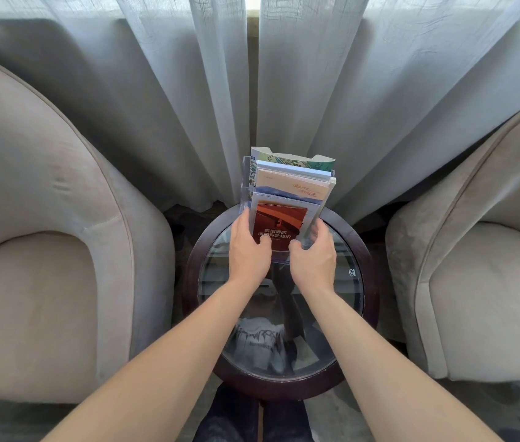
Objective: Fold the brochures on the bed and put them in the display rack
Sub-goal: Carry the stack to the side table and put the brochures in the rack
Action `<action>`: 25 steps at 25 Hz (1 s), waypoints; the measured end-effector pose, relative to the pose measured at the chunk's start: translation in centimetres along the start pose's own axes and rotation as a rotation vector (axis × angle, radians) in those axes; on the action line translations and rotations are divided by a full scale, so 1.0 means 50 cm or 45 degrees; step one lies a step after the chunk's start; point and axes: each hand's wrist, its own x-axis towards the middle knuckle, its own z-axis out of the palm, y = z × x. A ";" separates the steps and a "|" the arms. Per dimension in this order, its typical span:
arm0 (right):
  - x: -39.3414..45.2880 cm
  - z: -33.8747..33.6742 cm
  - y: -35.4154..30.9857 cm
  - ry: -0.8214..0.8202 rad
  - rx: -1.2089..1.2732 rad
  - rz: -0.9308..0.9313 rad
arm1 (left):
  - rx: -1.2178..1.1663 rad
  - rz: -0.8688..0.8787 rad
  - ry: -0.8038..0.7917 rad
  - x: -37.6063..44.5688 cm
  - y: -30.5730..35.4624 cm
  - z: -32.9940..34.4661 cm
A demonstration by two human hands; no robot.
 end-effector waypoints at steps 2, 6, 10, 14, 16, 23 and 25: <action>0.002 0.000 0.004 -0.005 0.001 0.010 | -0.015 0.037 -0.028 -0.003 0.004 0.002; 0.002 -0.002 0.008 -0.004 0.010 0.016 | -0.039 0.015 -0.032 -0.008 0.009 0.012; 0.002 0.003 0.007 -0.016 0.015 0.005 | -0.034 0.007 -0.026 -0.007 0.002 0.008; 0.002 0.006 0.012 -0.026 0.005 0.000 | -0.016 -0.007 -0.051 -0.003 -0.008 0.001; -0.002 0.007 0.016 -0.011 0.002 0.018 | -0.004 -0.054 -0.041 -0.004 -0.012 0.002; -0.025 0.022 0.019 -0.113 0.000 0.075 | -0.052 -0.085 -0.118 -0.031 -0.017 -0.006; -0.025 0.028 0.010 -0.129 0.024 0.043 | -0.052 -0.050 -0.179 -0.027 -0.011 -0.005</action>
